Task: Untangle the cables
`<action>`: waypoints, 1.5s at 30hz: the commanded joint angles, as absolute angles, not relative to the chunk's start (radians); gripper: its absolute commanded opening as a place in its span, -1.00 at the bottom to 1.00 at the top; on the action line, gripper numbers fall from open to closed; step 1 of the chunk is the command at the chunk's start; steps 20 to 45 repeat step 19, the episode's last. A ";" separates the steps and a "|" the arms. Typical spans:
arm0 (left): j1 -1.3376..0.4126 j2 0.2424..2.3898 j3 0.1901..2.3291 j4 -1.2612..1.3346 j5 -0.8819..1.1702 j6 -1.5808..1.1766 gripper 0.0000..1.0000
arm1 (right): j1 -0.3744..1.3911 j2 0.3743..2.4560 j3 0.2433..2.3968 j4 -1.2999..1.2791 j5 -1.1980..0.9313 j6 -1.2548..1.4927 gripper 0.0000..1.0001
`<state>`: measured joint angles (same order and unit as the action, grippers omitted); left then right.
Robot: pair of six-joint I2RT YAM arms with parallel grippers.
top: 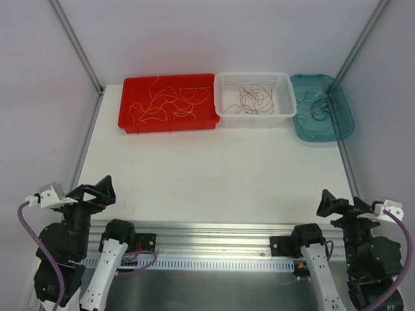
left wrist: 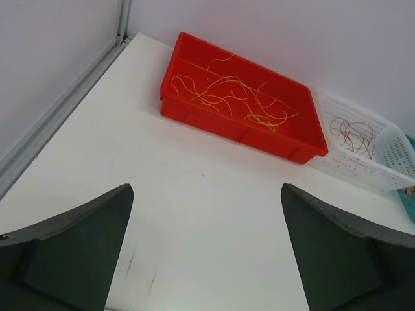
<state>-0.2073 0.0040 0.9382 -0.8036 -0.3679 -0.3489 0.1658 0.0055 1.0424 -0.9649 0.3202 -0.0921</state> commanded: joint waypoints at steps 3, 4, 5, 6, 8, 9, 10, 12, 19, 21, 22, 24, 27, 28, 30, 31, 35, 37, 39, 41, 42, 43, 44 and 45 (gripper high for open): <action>-0.195 -0.126 0.934 -0.847 -0.356 -0.385 0.98 | 0.175 -0.083 0.999 -0.936 0.310 -0.126 0.94; -0.195 -0.123 0.931 -0.848 -0.354 -0.387 0.98 | 0.175 -0.087 0.993 -0.933 0.310 -0.133 0.93; -0.195 -0.123 0.928 -0.850 -0.353 -0.391 0.98 | 0.176 -0.097 0.988 -0.928 0.314 -0.133 0.93; -0.195 -0.123 0.922 -0.851 -0.351 -0.397 0.98 | 0.176 -0.101 0.983 -0.927 0.319 -0.136 0.94; -0.195 -0.123 0.916 -0.854 -0.348 -0.409 0.98 | 0.179 -0.107 0.974 -0.925 0.321 -0.138 0.93; -0.195 -0.123 0.911 -0.856 -0.345 -0.413 0.98 | 0.179 -0.107 0.974 -0.925 0.321 -0.141 0.93; -0.195 -0.121 0.910 -0.856 -0.344 -0.416 0.98 | 0.181 -0.109 0.973 -0.927 0.321 -0.143 0.93; -0.195 -0.118 0.907 -0.856 -0.342 -0.420 0.98 | 0.183 -0.109 0.969 -0.925 0.321 -0.141 0.93; -0.195 -0.107 0.900 -0.857 -0.337 -0.430 0.98 | 0.184 -0.115 0.950 -0.917 0.328 -0.140 0.94; -0.195 -0.107 0.900 -0.857 -0.337 -0.430 0.98 | 0.184 -0.115 0.950 -0.917 0.328 -0.140 0.94; -0.195 -0.107 0.900 -0.857 -0.337 -0.430 0.98 | 0.184 -0.115 0.950 -0.917 0.328 -0.140 0.94; -0.195 -0.107 0.900 -0.857 -0.337 -0.430 0.98 | 0.184 -0.115 0.950 -0.917 0.328 -0.140 0.94; -0.195 -0.107 0.900 -0.857 -0.337 -0.430 0.98 | 0.184 -0.115 0.950 -0.917 0.328 -0.140 0.94; -0.195 -0.107 0.900 -0.857 -0.337 -0.430 0.98 | 0.184 -0.115 0.950 -0.917 0.328 -0.140 0.94; -0.195 -0.107 0.900 -0.857 -0.337 -0.430 0.98 | 0.184 -0.115 0.950 -0.917 0.328 -0.140 0.94; -0.195 -0.107 0.900 -0.857 -0.337 -0.430 0.98 | 0.184 -0.115 0.950 -0.917 0.328 -0.140 0.94; -0.195 -0.107 0.900 -0.857 -0.337 -0.430 0.98 | 0.184 -0.115 0.950 -0.917 0.328 -0.140 0.94; -0.195 -0.107 0.900 -0.857 -0.337 -0.430 0.98 | 0.184 -0.115 0.950 -0.917 0.328 -0.140 0.94; -0.195 -0.107 0.900 -0.857 -0.337 -0.430 0.98 | 0.184 -0.115 0.950 -0.917 0.328 -0.140 0.94; -0.195 -0.107 0.900 -0.857 -0.337 -0.430 0.98 | 0.184 -0.115 0.950 -0.917 0.328 -0.140 0.94; -0.195 -0.107 0.900 -0.857 -0.337 -0.430 0.98 | 0.184 -0.115 0.950 -0.917 0.328 -0.140 0.94; -0.195 -0.107 0.900 -0.857 -0.337 -0.430 0.98 | 0.184 -0.115 0.950 -0.917 0.328 -0.140 0.94; -0.195 -0.107 0.900 -0.857 -0.337 -0.430 0.98 | 0.184 -0.115 0.950 -0.917 0.328 -0.140 0.94; -0.195 -0.107 0.900 -0.857 -0.337 -0.430 0.98 | 0.184 -0.115 0.950 -0.917 0.328 -0.140 0.94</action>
